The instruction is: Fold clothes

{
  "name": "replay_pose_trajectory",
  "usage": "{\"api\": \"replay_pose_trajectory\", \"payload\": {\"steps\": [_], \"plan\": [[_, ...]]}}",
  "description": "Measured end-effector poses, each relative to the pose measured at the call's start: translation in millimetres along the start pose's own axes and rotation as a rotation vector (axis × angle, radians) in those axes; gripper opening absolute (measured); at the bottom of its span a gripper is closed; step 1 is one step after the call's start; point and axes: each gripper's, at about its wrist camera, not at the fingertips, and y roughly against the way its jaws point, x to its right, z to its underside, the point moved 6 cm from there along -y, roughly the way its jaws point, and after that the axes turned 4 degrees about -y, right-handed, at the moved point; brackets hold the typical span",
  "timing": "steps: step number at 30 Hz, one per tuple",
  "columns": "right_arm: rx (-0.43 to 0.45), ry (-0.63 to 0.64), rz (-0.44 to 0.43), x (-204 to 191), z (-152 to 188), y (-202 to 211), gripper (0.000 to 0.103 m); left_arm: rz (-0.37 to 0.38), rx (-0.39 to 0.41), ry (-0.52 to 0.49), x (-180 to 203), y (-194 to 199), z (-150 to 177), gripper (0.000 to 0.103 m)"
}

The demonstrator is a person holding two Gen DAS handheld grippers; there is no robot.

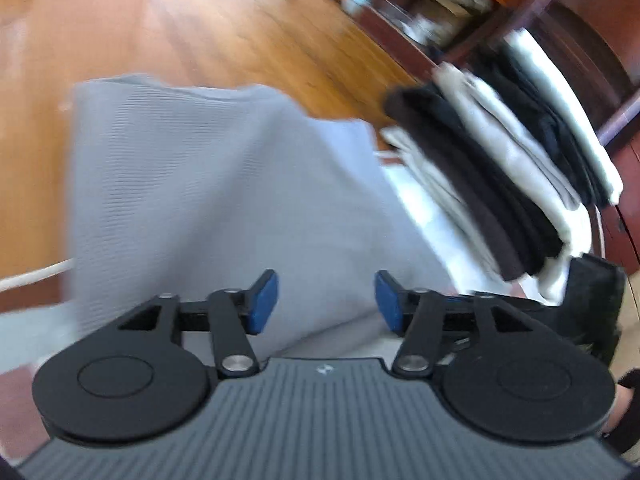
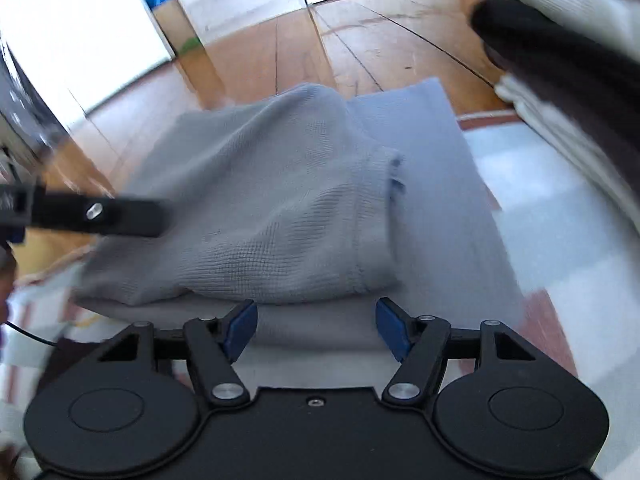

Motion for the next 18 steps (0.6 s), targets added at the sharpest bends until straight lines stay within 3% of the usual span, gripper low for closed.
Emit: {"api": "replay_pose_trajectory", "payload": {"steps": [4,6,10,13,18], "plan": [[-0.004,-0.140,-0.072,19,-6,11,0.072,-0.177,-0.011,0.028,-45,14,1,0.059],[-0.005,-0.229,-0.108,28,-12,10,0.074,-0.207,-0.009,0.045,-53,17,4,0.059],[-0.061,-0.469,-0.334,30,-5,-9,0.073,-0.247,-0.016,0.018,-52,26,15,0.055],[-0.074,-0.543,-0.285,25,1,-25,0.072,-0.280,-0.031,-0.042,-41,29,28,0.036],[-0.011,-0.569,-0.179,17,-12,-33,0.073,-0.255,-0.009,-0.060,-37,16,29,0.035]]}}
